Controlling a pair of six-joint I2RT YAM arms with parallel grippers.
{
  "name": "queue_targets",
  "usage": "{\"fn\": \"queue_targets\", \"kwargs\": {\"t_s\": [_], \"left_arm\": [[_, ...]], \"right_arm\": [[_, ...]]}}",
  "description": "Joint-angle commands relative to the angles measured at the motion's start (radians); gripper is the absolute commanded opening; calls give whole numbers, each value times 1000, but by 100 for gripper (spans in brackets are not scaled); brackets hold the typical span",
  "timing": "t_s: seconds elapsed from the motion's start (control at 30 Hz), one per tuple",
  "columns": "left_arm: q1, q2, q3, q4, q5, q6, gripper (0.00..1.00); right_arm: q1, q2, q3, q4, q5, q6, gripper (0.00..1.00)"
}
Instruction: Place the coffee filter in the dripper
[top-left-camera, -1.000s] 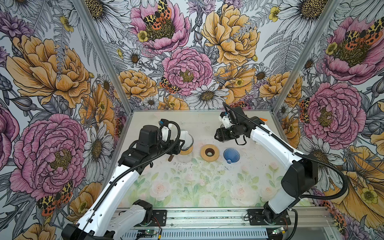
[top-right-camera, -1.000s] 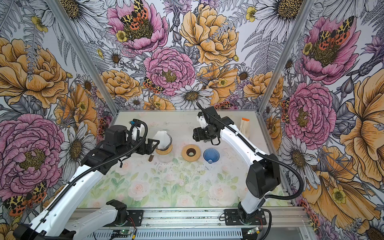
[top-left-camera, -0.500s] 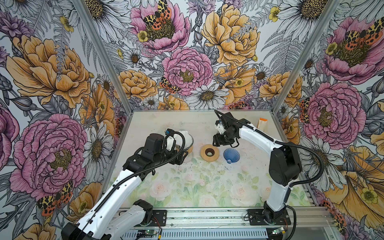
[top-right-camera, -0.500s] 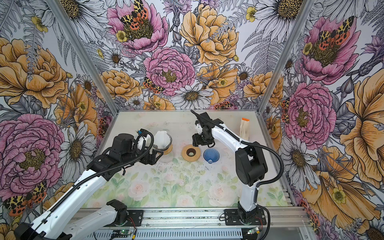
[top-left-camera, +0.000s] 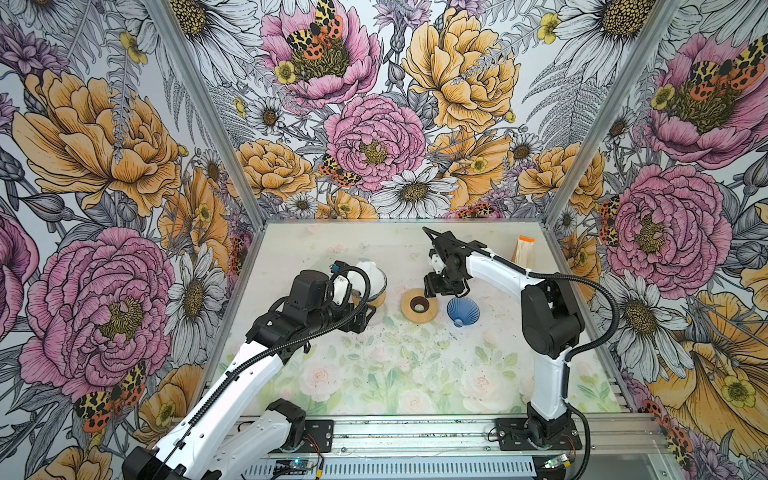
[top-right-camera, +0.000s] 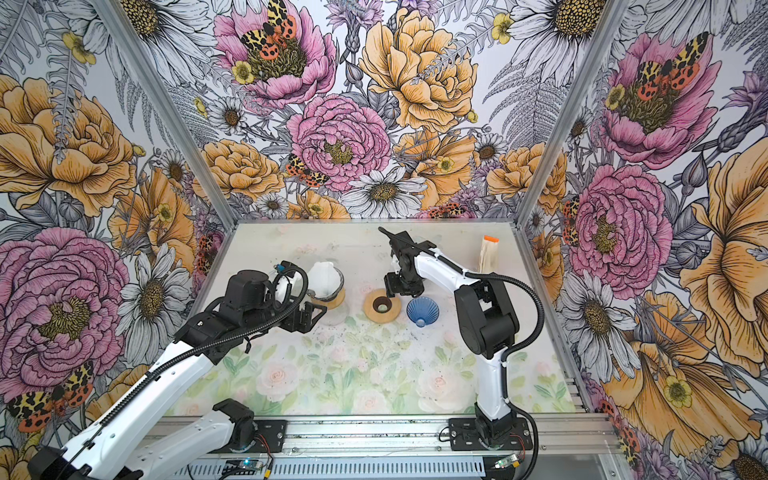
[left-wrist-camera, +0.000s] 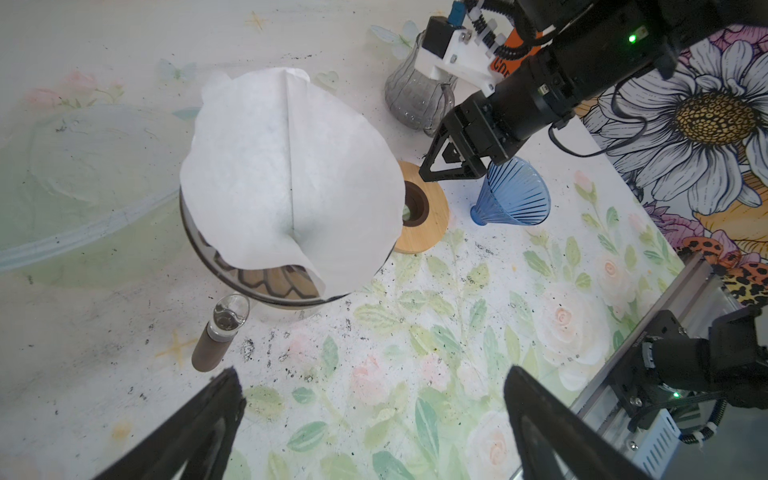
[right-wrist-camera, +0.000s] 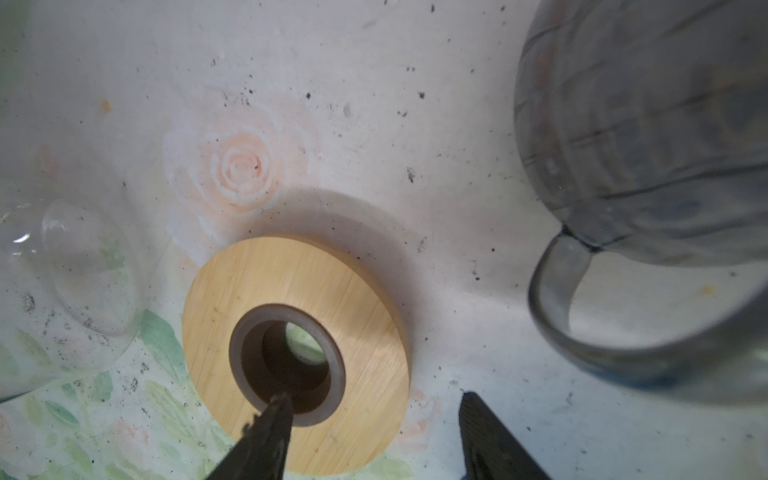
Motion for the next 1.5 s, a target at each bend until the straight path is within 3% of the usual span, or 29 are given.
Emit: {"fn": "queue_targets", "kwargs": {"t_s": [0.0, 1.0, 1.27, 1.47], "left_arm": [[-6, -12, -14, 22, -7, -8, 99], [-10, 5, -12, 31, -9, -23, 99], [-12, 0, -13, 31, -9, -26, 99], [-13, 4, -11, 30, -8, -29, 99]], "right_arm": [[9, 27, 41, 24, 18, 27, 66], [38, 115, 73, 45, -40, 52, 51], [40, 115, 50, 42, 17, 47, 61], [41, 130, 43, 40, 43, 46, 61]]}}
